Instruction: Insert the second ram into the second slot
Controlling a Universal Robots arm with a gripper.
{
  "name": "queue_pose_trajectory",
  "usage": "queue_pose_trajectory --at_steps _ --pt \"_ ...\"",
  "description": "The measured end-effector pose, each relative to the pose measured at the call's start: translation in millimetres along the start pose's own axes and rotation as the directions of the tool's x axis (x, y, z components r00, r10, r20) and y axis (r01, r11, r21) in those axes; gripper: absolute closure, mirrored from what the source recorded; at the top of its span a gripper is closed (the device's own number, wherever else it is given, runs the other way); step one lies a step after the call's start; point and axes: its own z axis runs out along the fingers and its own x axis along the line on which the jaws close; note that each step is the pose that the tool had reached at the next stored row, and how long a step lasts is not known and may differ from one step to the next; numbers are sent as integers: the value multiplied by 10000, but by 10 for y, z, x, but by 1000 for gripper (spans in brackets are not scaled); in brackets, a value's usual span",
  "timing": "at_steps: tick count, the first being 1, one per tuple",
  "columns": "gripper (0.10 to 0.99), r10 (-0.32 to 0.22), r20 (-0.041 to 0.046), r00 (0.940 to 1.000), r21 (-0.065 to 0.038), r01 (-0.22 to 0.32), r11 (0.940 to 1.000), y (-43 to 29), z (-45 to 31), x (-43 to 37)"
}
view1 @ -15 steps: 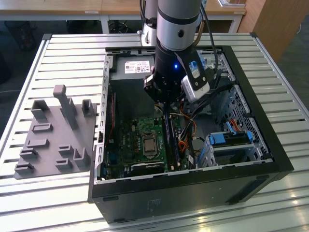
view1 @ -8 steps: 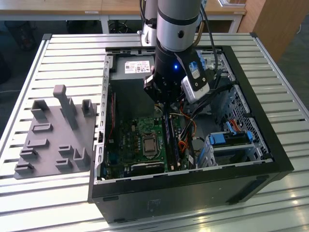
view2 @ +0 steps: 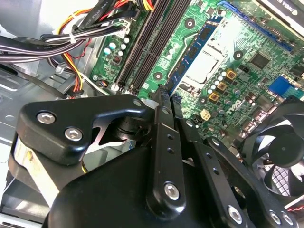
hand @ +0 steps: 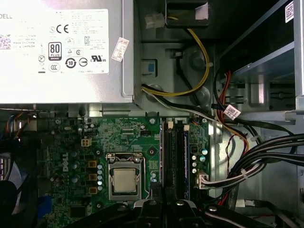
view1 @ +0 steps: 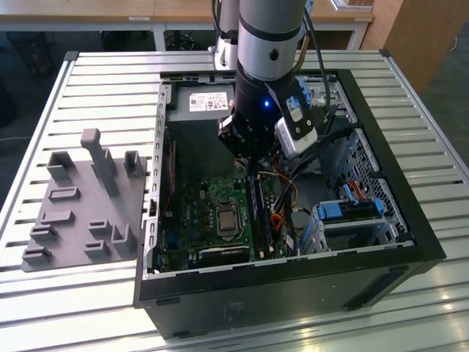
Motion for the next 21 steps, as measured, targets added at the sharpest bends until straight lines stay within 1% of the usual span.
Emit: queue_pose_trajectory --at_steps 2,21 --pt "949 0 -3 10000 -1 0 10000 -3 51 0" --pt "949 0 -4 10000 0 0 10000 -12 115 0"
